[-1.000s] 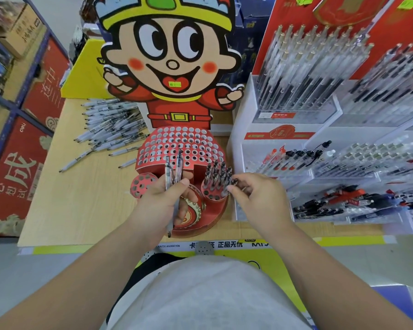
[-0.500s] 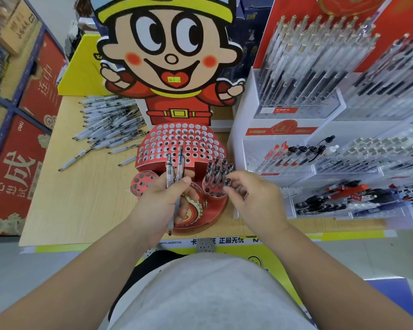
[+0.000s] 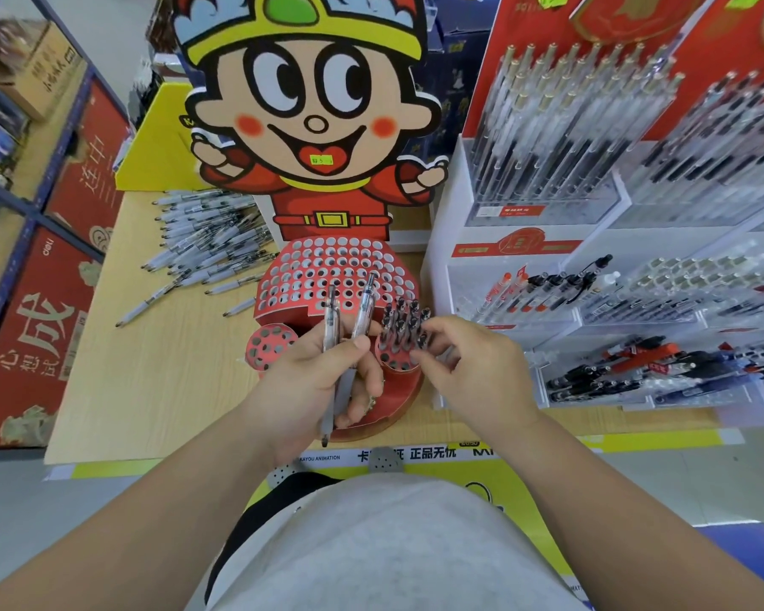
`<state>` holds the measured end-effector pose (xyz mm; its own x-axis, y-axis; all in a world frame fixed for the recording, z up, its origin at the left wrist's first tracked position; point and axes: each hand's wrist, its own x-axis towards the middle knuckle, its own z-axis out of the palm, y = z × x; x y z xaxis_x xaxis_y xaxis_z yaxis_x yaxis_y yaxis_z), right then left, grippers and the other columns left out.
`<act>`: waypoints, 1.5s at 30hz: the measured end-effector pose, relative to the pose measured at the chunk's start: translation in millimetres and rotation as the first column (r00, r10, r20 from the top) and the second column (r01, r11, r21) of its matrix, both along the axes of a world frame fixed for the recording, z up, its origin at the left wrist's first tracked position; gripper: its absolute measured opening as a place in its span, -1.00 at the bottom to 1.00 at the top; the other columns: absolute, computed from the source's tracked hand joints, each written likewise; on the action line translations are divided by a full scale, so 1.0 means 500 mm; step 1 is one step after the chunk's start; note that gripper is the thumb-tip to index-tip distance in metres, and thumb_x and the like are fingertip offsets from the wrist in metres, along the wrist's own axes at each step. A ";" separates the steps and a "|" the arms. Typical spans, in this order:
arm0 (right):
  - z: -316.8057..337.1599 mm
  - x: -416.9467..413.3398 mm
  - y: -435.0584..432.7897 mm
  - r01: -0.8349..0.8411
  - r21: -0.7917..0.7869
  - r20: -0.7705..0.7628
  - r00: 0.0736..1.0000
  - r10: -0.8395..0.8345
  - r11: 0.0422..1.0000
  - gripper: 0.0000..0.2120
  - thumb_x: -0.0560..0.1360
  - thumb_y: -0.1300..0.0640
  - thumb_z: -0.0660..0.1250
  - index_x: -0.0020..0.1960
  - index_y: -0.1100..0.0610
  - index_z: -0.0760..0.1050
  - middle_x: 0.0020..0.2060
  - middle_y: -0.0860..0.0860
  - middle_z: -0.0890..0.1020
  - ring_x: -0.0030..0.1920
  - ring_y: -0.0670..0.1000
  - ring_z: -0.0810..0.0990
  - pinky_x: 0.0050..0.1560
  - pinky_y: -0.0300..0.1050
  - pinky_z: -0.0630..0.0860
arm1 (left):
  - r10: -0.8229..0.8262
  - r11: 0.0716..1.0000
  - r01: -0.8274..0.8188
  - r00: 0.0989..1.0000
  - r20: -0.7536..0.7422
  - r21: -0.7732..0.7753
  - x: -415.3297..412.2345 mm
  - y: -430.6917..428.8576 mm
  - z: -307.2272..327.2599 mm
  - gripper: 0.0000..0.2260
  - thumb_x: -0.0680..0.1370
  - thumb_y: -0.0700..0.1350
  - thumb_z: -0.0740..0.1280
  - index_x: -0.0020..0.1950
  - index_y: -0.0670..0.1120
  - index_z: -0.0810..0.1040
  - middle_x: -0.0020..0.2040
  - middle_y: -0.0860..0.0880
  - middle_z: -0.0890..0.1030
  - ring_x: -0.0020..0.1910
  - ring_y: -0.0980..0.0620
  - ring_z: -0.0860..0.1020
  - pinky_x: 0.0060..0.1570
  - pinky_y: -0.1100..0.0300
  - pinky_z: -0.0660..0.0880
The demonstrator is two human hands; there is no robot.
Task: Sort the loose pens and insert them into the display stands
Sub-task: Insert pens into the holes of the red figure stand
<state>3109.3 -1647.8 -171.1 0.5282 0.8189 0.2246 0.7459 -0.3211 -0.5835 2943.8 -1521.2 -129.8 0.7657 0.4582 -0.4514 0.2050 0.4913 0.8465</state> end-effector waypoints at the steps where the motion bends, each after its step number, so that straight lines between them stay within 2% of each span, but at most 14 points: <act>1: 0.011 0.000 -0.001 0.015 0.019 -0.028 1.000 -0.015 1.000 -0.76 0.43 0.03 0.55 0.06 0.03 0.64 -0.29 -0.15 0.65 -0.35 -0.10 0.58 -0.29 -0.11 0.59 | -0.016 1.000 0.016 1.000 0.013 0.005 0.001 0.000 0.005 -0.85 0.69 -0.11 0.21 0.19 -0.15 0.44 -0.29 -0.20 0.56 -0.51 -0.08 0.39 -0.48 0.19 0.30; 4: 0.061 -0.001 0.005 0.074 0.099 -0.330 0.943 -0.037 0.992 -0.83 0.48 0.05 0.51 0.06 0.02 0.65 -0.27 -0.16 0.66 -0.30 -0.14 0.60 -0.22 -0.20 0.57 | -0.096 0.995 0.096 0.995 0.017 0.008 0.006 0.000 0.018 -0.82 0.65 -0.06 0.28 0.15 -0.14 0.41 -0.28 -0.20 0.57 -0.51 -0.09 0.43 -0.47 0.20 0.32; 7: 0.118 0.001 0.015 0.053 0.176 -0.725 0.682 0.093 0.983 -0.83 0.50 0.18 0.47 0.09 0.10 0.65 -0.21 -0.04 0.69 -0.30 -0.03 0.62 -0.24 -0.15 0.60 | -0.216 0.976 0.216 0.976 0.024 0.004 0.012 -0.001 0.031 -0.76 0.59 -0.02 0.33 0.13 -0.16 0.45 -0.27 -0.20 0.58 -0.51 -0.08 0.47 -0.49 0.21 0.35; 11: 0.142 0.007 0.011 0.001 0.211 -0.841 0.510 0.181 0.977 -0.88 0.51 0.23 0.42 0.04 0.13 0.65 -0.34 -0.08 0.63 -0.39 -0.03 0.54 -0.40 -0.26 0.42 | -0.289 0.957 0.291 0.956 0.052 -0.020 0.019 -0.006 0.042 -0.90 0.57 -0.01 0.32 -0.05 -0.03 0.53 -0.26 -0.20 0.59 -0.53 -0.07 0.47 -0.53 0.22 0.34; 14: 0.141 0.015 0.003 -0.020 0.193 -0.862 0.475 0.179 0.981 -0.92 0.53 0.27 0.40 0.01 0.19 0.63 -0.32 0.01 0.63 -0.36 -0.01 0.59 -0.43 -0.22 0.40 | -0.285 0.958 0.286 0.958 0.022 -0.024 0.021 -0.010 0.047 -0.74 0.60 0.08 0.30 0.03 -0.12 0.46 -0.27 -0.20 0.57 -0.52 -0.08 0.46 -0.53 0.22 0.34; 17: 0.143 0.022 -0.002 -0.004 0.200 -0.867 0.466 0.178 0.980 -0.92 0.53 0.29 0.39 -0.02 0.16 0.63 -0.30 0.05 0.66 -0.30 0.04 0.66 -0.43 -0.20 0.45 | -0.128 0.988 0.134 0.989 -0.071 0.080 0.025 -0.013 0.039 -0.61 0.59 0.21 0.21 0.05 -0.13 0.42 -0.31 -0.15 0.54 -0.47 -0.10 0.46 -0.50 0.19 0.35; 21: 0.142 0.044 -0.014 0.136 0.224 -0.860 0.493 0.130 0.965 -0.88 0.52 0.32 0.38 -0.08 0.14 0.63 -0.31 0.01 0.67 -0.32 0.01 0.66 -0.43 -0.22 0.46 | 0.100 0.961 -0.047 0.978 -0.185 0.273 0.011 0.001 0.005 -0.63 0.66 0.19 0.13 0.00 -0.12 0.41 -0.32 -0.12 0.56 -0.51 -0.09 0.44 -0.53 0.21 0.35; 23: 0.137 0.055 -0.020 0.157 0.211 -0.825 0.559 0.089 0.965 -0.90 0.52 0.32 0.40 -0.07 0.14 0.63 -0.31 -0.01 0.67 -0.32 -0.01 0.65 -0.40 -0.24 0.47 | 0.094 0.951 -0.022 0.970 -0.223 0.308 -0.003 0.012 -0.007 -0.55 0.65 0.26 0.10 -0.08 -0.13 0.42 -0.35 -0.18 0.48 -0.56 -0.05 0.32 -0.54 0.22 0.25; 27: 0.115 0.050 -0.022 0.107 0.135 -0.711 0.703 0.021 0.985 -0.80 0.49 0.27 0.48 -0.10 -0.04 0.65 -0.26 -0.06 0.68 -0.28 -0.03 0.62 -0.28 -0.21 0.51 | 0.074 0.959 -0.013 0.976 -0.204 0.284 -0.027 0.019 -0.019 -0.58 0.61 0.34 0.12 -0.27 0.09 0.41 -0.26 -0.23 0.42 -0.50 -0.03 0.21 -0.46 0.19 0.19; 29: 0.101 0.039 -0.019 0.083 0.091 -0.643 0.766 -0.005 0.992 -0.81 0.48 0.22 0.49 -0.10 -0.08 0.64 -0.26 -0.11 0.67 -0.31 -0.09 0.56 -0.28 -0.20 0.49 | 0.066 0.970 -0.013 0.976 -0.208 0.243 -0.021 0.021 -0.021 -0.64 0.69 0.21 0.10 -0.20 0.06 0.42 -0.23 -0.22 0.42 -0.53 -0.02 0.22 -0.47 0.21 0.18; 31: 0.087 0.029 -0.015 0.050 0.053 -0.532 0.847 -0.014 0.997 -0.87 0.48 0.16 0.51 -0.10 -0.06 0.64 -0.28 -0.17 0.65 -0.31 -0.14 0.56 -0.27 -0.28 0.46 | 0.043 0.984 0.000 0.971 -0.236 0.176 -0.013 0.025 -0.021 -0.73 0.73 0.06 0.07 -0.03 -0.06 0.40 -0.29 -0.23 0.41 -0.60 -0.01 0.24 -0.48 0.24 0.19; 34: 0.070 0.019 -0.011 -0.010 0.009 -0.357 0.934 0.012 1.000 -0.90 0.47 0.11 0.52 -0.04 -0.02 0.65 -0.28 -0.19 0.60 -0.28 -0.10 0.57 -0.23 -0.27 0.47 | -0.042 0.991 0.069 0.972 -0.230 0.113 -0.015 0.026 -0.021 -0.66 0.69 0.12 0.13 0.00 -0.17 0.38 -0.31 -0.22 0.40 -0.59 -0.02 0.27 -0.44 0.16 0.21; 40: 0.045 0.010 -0.005 -0.074 -0.041 -0.201 0.977 0.065 0.996 -0.85 0.45 0.07 0.53 0.01 0.00 0.67 -0.20 -0.16 0.62 -0.25 -0.14 0.55 -0.19 -0.11 0.54 | -0.019 0.947 0.095 0.971 -0.239 0.308 -0.024 0.019 -0.020 -0.81 0.73 -0.07 0.12 0.01 -0.14 0.37 -0.16 -0.17 0.56 -0.47 -0.03 0.41 -0.54 0.19 0.30; 45: 0.033 0.006 0.001 -0.071 -0.016 -0.203 0.977 0.067 0.997 -0.83 0.45 0.07 0.54 0.03 0.03 0.69 -0.19 -0.12 0.60 -0.27 -0.11 0.55 -0.17 -0.05 0.56 | 0.024 0.933 0.054 0.977 -0.210 0.355 -0.031 0.023 -0.035 -0.80 0.72 -0.10 0.16 -0.05 -0.14 0.44 -0.25 -0.12 0.52 -0.37 -0.08 0.43 -0.36 0.11 0.40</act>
<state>3112.4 -1647.4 -154.6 0.5029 0.8586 0.0992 0.6339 -0.2884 -0.7176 2928.4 -1509.7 -147.5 0.6806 0.6074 -0.4096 0.4000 0.1603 0.9024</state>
